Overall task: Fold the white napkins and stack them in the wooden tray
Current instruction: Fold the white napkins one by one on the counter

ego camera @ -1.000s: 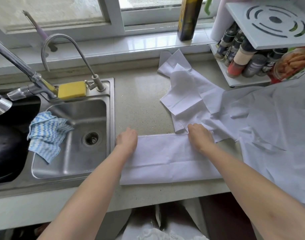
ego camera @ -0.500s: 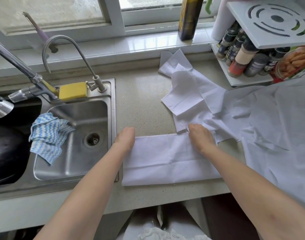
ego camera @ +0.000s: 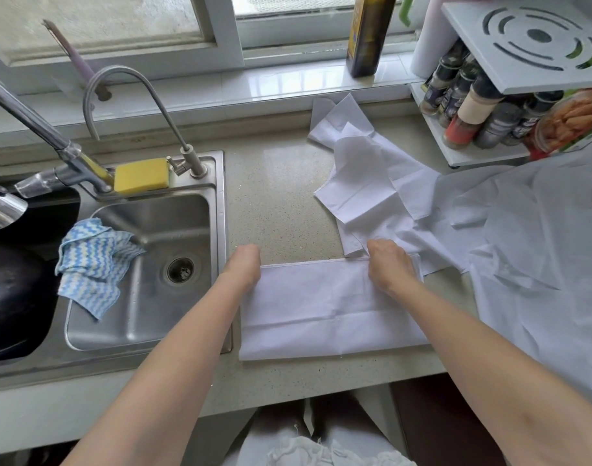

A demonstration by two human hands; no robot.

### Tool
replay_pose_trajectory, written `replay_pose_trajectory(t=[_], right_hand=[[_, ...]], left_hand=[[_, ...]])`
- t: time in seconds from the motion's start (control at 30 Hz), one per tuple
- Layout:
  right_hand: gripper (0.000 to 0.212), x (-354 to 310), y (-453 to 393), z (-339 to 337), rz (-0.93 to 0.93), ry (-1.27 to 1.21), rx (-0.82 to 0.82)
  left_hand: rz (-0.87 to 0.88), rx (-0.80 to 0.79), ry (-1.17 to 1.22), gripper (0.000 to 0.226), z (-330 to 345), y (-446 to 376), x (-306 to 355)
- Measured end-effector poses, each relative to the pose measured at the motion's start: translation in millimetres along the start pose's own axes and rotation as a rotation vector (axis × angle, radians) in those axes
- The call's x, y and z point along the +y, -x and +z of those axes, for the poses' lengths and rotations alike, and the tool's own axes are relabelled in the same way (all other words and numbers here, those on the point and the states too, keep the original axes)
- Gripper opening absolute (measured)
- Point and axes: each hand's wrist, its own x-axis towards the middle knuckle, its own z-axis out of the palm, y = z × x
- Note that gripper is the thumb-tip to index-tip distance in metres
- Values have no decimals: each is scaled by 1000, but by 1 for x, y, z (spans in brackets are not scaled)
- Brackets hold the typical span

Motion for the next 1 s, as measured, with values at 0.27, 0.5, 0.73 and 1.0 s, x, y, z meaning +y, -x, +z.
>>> replay_pose_trajectory(t=[0.27,0.5,0.73,1.0], right_hand=[[30,-9,5,-6,20,48,32],[47,-49,73,42,-359,-171,54],[61,-53,91,80,-321,-149,-86],[65,-57,93,88,-279,-95,-21]], left_hand=[[-52,57,29,25,3,4,-2],[59,167,105,19,14,11,-15],[157,306,173,18,23,26,-25],[485,333,-106,47,102,92,-11]])
